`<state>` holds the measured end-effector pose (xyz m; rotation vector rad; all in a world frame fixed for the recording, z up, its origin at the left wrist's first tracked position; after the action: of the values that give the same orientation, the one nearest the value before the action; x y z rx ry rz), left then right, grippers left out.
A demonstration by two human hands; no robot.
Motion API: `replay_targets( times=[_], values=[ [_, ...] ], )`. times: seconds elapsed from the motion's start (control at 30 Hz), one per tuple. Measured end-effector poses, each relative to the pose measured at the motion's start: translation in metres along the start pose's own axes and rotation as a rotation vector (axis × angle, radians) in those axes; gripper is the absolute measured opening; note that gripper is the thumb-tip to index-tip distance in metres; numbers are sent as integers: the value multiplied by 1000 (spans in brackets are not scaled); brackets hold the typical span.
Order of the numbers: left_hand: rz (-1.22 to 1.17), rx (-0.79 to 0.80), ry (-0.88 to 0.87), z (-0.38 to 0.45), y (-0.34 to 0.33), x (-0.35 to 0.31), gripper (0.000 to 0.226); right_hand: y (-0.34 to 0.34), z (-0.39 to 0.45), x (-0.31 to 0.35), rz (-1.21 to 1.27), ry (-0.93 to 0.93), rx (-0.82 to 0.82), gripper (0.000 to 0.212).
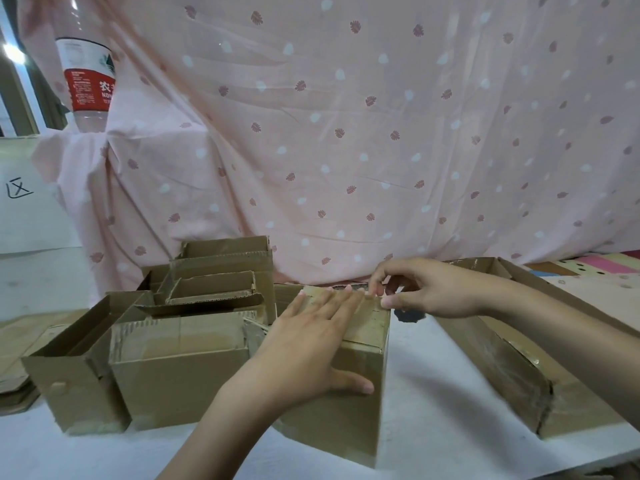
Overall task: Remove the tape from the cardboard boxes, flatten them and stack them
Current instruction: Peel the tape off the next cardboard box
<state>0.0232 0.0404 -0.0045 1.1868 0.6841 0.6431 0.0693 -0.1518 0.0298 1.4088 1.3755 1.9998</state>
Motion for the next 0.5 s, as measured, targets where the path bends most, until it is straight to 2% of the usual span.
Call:
replay_targets(
  times=[0.17,0.33,0.5],
  values=[
    [-8,-23,-5,-2,1,-2,116,1,-1,16,-164,10,-158,22],
    [-17,-30,-33,-1,-1,0,106,-6,-9,20,-330,-20,-175,17],
    [9,-29,-30,0,-3,4,105,-16,-16,3,-128,12,-235,18]
  ],
)
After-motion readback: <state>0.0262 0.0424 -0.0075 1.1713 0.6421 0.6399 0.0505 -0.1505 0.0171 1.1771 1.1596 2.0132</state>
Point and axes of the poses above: each hand's wrist, its own z-axis towards the middle knuckle, its own y-axis out of the back of the hand, x = y × z, the point moved 4 cm from there along z, towards the middle knuckle, and after that the axes turned 9 degrees about -z, right-handed, at the moved point
